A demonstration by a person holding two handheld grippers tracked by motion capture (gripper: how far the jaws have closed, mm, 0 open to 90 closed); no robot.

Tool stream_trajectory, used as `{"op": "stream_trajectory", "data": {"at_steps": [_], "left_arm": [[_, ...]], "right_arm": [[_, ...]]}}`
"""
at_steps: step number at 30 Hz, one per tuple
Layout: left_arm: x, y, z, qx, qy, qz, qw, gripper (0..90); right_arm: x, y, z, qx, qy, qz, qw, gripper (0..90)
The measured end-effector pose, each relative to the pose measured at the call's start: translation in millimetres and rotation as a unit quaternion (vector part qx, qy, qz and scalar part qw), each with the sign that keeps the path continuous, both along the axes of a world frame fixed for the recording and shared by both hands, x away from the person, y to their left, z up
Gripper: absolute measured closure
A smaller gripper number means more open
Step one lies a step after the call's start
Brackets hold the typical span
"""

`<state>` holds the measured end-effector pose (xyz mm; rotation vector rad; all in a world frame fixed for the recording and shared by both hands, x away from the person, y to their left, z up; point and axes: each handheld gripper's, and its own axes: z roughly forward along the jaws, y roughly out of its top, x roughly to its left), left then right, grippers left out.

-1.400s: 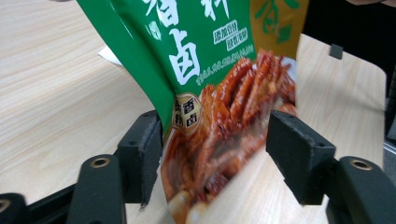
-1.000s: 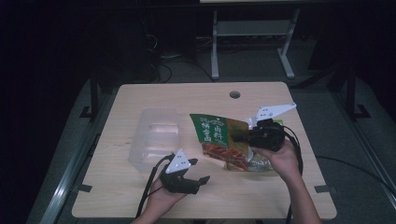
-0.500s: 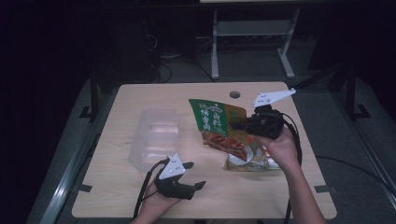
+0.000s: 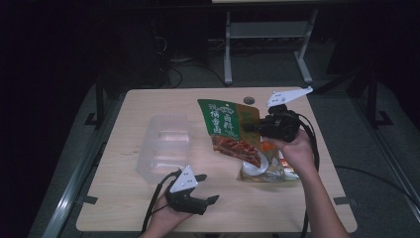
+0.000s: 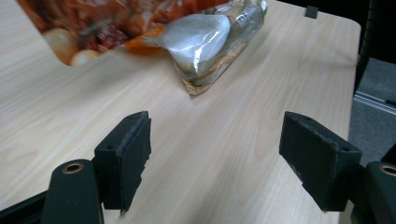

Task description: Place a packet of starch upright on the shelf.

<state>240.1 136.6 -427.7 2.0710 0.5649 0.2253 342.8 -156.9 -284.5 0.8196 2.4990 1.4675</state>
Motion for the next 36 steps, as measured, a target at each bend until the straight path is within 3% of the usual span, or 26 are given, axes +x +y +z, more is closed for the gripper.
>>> {"op": "stream_trajectory", "data": {"at_steps": [2, 10, 16, 36], "left_arm": [[1.1, 0.3, -1.8, -0.008, 0.004, 0.0, 1.0, 25.3], [-1.0, -1.0, -1.3, -0.009, -0.001, -0.007, 0.9999, 25.2], [-3.1, 1.2, 0.3, -0.014, -0.001, -0.005, 0.9999, 25.0], [-0.4, 8.3, 0.6, -0.013, -0.007, 0.009, 0.9999, 25.0]], "right_arm": [[1.0, 1.1, 1.6, -0.001, -0.002, 0.001, 1.0, 90.0], [10.3, 16.5, 19.1, 0.006, -0.016, 0.009, 0.9998, 90.0], [23.2, 40.0, 28.4, 0.012, -0.019, 0.023, 0.9995, 90.0], [69.4, 106.7, 29.9, 0.023, -0.008, 0.049, 0.9985, 90.0]]}}
